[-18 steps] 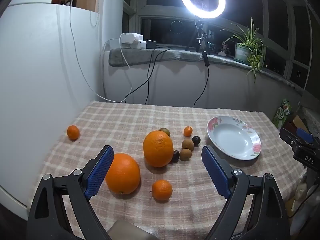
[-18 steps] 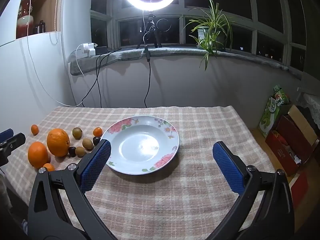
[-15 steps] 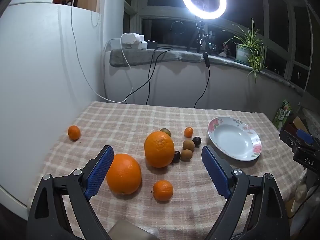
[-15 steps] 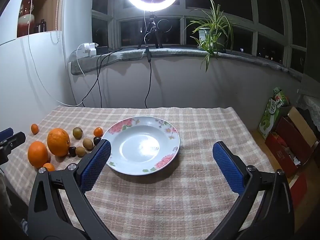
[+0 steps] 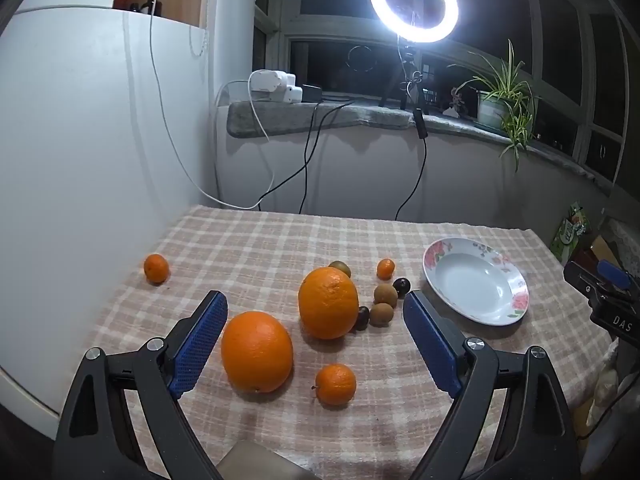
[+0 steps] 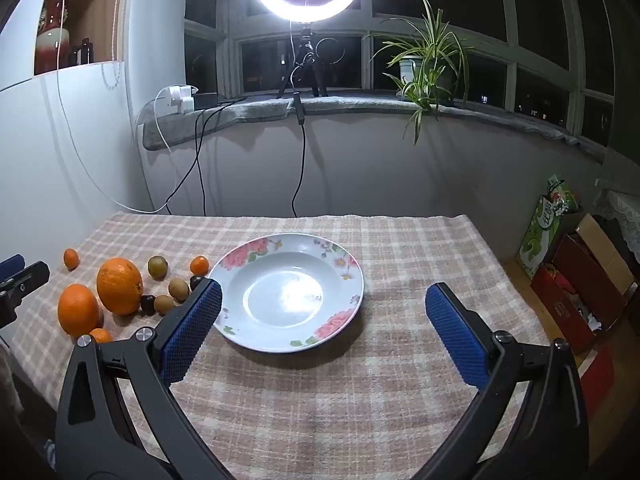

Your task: Organize fruits

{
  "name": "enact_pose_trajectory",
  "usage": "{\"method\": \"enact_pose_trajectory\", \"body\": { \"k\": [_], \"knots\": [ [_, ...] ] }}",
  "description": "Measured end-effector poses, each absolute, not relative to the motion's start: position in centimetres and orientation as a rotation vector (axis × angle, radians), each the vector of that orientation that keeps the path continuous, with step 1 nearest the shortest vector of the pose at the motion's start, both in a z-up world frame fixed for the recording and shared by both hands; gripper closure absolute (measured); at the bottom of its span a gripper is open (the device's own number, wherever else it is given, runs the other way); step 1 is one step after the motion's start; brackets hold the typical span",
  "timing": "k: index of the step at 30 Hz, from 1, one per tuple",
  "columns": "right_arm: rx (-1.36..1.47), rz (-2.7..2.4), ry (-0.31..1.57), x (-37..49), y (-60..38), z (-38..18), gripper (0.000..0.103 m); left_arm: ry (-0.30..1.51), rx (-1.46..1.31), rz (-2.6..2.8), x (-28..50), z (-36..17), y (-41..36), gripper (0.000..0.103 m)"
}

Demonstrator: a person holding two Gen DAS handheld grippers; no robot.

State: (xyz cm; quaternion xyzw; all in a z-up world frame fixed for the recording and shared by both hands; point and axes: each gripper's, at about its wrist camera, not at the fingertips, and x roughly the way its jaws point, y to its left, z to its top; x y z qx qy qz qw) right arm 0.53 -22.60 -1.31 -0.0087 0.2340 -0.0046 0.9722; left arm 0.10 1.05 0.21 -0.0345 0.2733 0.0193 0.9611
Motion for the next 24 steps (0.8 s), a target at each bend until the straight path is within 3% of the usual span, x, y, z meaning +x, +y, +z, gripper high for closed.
{"method": "enact_pose_trajectory", "body": {
  "k": [24],
  "knots": [
    [-0.006,0.002,0.483,0.40,-22.65,-1.30,0.000,0.552,-0.065,0.037,0.08,0.40,0.92,0.013]
  ]
}}
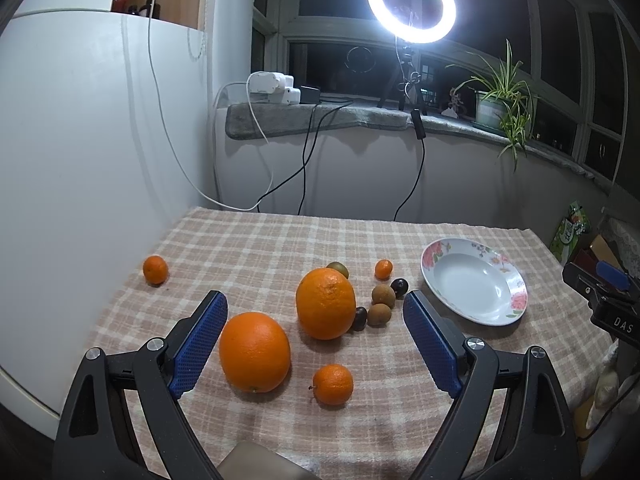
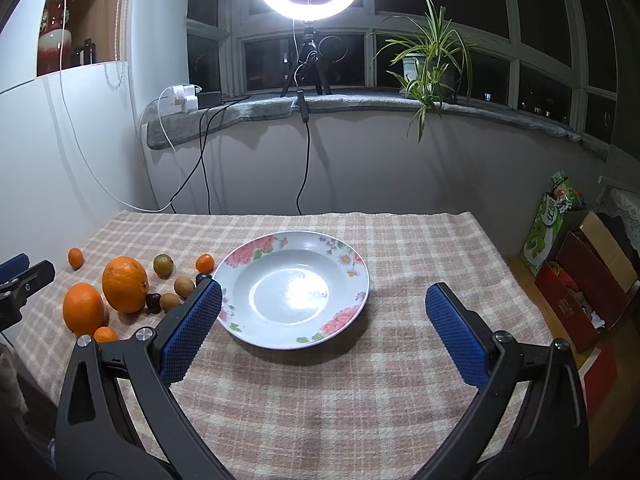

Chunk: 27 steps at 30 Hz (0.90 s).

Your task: Organize fruits

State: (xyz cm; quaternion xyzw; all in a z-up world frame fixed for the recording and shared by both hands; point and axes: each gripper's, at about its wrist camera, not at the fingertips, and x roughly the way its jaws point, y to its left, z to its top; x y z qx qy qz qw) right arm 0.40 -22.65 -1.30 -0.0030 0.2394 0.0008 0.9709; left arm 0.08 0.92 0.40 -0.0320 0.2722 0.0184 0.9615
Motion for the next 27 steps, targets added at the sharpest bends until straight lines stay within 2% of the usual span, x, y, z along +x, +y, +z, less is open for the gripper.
{"method": "enact_pose_trajectory", "body": {
  "k": [27],
  "knots": [
    [0.012,0.011,0.494,1.05,-22.60,-0.69,0.000,0.572,-0.068,0.044,0.93,0.31,0.84,0.013]
  ]
}}
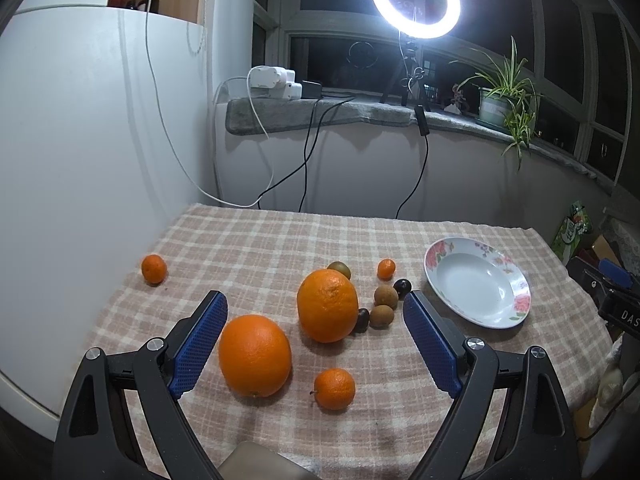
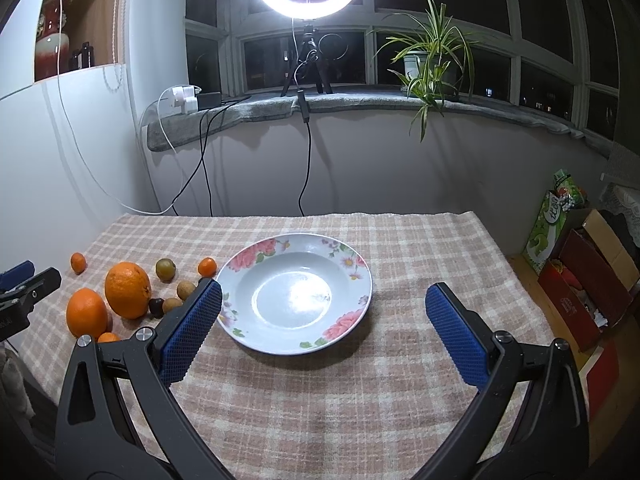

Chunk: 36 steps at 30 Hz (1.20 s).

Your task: Organize fruits

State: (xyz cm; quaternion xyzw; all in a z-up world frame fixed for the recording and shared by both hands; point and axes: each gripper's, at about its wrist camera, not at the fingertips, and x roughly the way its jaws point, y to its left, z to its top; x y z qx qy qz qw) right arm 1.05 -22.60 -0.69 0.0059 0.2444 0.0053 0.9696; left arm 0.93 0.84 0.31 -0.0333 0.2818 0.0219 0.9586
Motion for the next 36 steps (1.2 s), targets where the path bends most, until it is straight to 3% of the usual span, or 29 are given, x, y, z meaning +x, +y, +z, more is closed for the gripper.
{"method": "enact_pose_trajectory", "body": {
  "k": [36],
  "knots": [
    [0.067,0.197,0.555,2.8,-19.9,-1.2,0.000,0.653,-0.114,0.071,1.3,-1.1,3.7,0.013]
  ]
}}
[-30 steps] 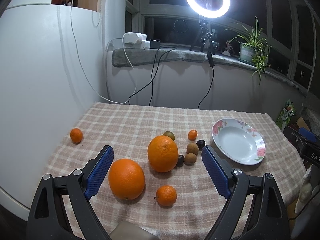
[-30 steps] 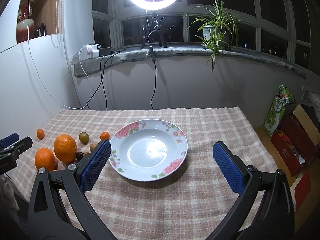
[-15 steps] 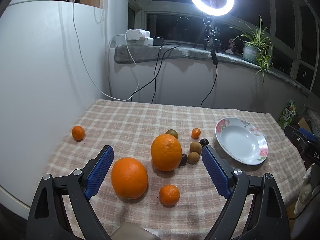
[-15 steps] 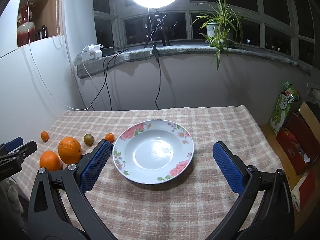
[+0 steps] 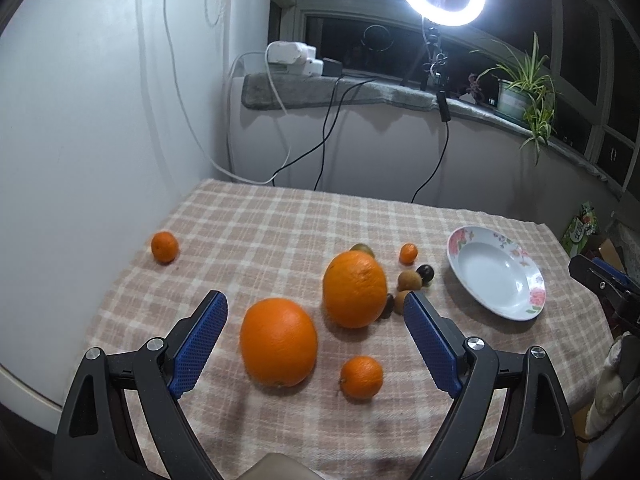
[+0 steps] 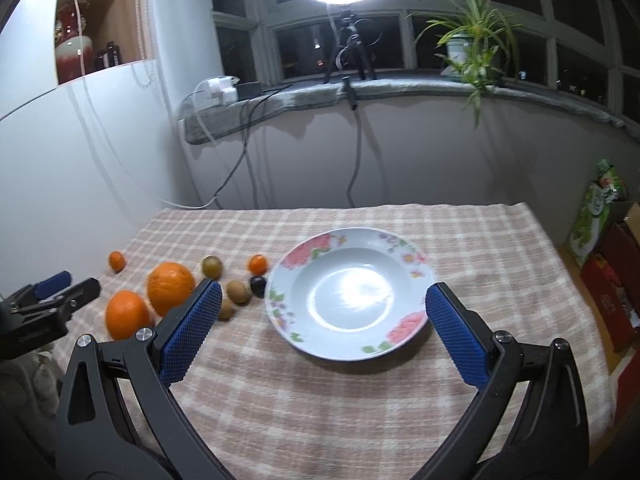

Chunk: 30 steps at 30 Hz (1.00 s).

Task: Organize fruits
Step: 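Close both tools together around the first large orange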

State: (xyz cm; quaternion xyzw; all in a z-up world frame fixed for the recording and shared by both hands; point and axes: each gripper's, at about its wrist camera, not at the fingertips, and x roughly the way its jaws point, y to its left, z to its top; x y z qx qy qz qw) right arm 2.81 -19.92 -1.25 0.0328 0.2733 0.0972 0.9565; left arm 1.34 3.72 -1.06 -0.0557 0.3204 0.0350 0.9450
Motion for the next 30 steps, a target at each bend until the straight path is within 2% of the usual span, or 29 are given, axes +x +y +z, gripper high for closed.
{"method": "enact_pose_trajectory", "body": {
  "k": [18,30],
  "knots": [
    [0.035,0.526,0.685,3.8,-11.7,-4.1,0.000,0.747,-0.216,0.101,0.4,-4.4,8.4,0.014],
    [0.191,0.744,0.896,7.7,-6.6,-6.2,0.004,0.789,-0.274,0.052,0.7,-6.2,9.5,0.015]
  ]
}}
